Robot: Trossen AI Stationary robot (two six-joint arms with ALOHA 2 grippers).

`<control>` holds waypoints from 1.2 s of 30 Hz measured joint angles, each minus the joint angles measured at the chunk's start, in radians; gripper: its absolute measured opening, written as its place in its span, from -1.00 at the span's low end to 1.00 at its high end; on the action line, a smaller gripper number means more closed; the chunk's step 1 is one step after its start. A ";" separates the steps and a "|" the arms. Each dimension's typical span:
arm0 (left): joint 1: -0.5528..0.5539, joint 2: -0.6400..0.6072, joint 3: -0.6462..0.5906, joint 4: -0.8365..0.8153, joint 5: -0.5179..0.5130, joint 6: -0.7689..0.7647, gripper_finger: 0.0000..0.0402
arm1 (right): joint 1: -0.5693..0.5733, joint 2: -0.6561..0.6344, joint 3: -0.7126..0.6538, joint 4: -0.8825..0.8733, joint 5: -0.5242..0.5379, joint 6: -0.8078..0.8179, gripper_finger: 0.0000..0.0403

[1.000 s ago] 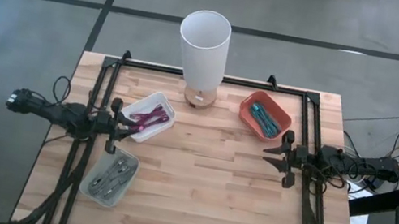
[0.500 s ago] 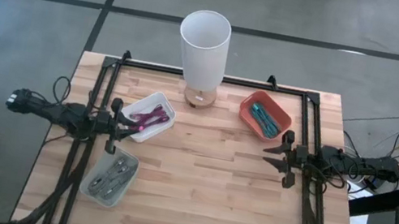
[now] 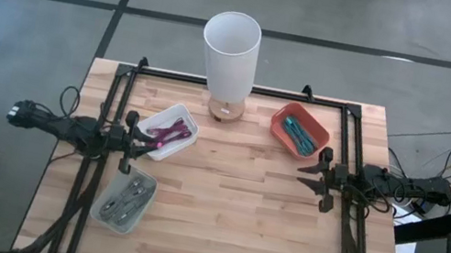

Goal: Pick & Place USB Port
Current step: Return to Home Position

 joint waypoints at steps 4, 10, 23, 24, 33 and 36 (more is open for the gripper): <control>0.000 0.000 0.000 0.000 0.000 0.000 -0.51 | 0.000 0.000 0.000 0.000 0.000 0.000 -0.44; 0.000 0.000 0.000 0.000 0.000 0.000 -0.51 | 0.000 0.000 0.000 0.000 0.000 0.000 -0.48; 0.000 0.000 0.000 0.000 0.000 0.000 -0.51 | 0.000 0.000 0.000 0.000 0.000 0.001 -0.54; 0.000 0.000 0.000 0.000 0.000 0.000 -0.51 | 0.000 0.000 0.000 0.000 0.000 0.000 -0.54; 0.000 0.000 0.000 0.000 0.000 0.000 -0.51 | 0.000 0.000 0.000 0.000 0.000 0.002 -0.49; 0.000 0.000 0.000 0.000 0.000 0.000 -0.51 | 0.000 0.000 0.000 0.000 0.000 0.003 -0.47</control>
